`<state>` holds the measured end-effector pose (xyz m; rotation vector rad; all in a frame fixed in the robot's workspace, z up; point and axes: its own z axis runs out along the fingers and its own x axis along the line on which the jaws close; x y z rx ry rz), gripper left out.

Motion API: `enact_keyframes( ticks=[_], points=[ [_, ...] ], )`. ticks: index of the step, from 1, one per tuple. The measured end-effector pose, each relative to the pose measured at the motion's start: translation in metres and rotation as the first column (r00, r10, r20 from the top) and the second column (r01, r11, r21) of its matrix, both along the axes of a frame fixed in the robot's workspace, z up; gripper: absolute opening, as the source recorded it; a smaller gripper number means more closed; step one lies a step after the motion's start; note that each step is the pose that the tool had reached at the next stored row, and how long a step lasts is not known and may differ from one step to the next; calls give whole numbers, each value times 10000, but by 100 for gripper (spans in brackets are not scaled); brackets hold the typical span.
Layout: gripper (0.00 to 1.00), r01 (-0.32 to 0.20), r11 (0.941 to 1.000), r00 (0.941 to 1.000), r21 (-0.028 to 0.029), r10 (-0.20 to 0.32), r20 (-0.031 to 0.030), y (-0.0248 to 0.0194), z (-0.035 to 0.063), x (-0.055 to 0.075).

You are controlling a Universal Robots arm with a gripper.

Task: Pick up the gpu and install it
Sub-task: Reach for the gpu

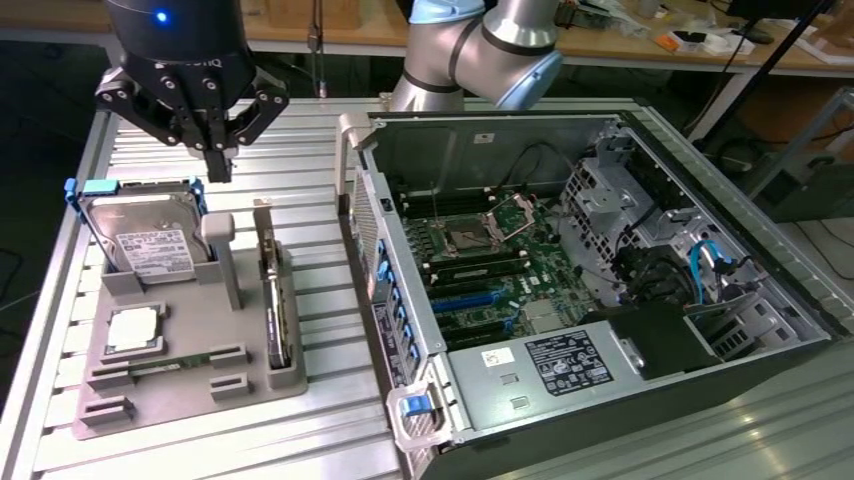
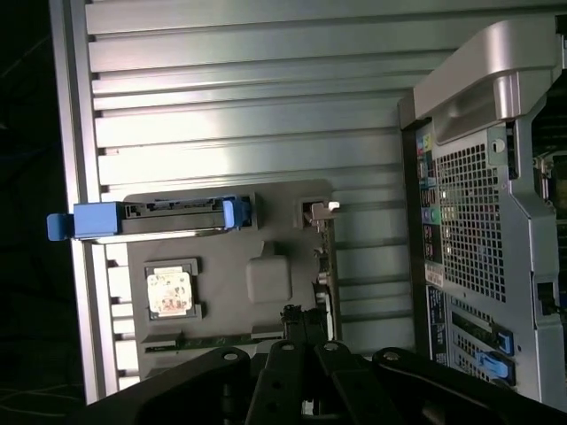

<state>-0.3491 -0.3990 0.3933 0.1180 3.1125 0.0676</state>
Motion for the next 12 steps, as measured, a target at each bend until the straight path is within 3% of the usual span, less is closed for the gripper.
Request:
enact_keyframes(
  ticks=[12],
  points=[
    [11, -1, 10000, 10000, 0, 1, 0, 0, 0, -114]
  ],
)
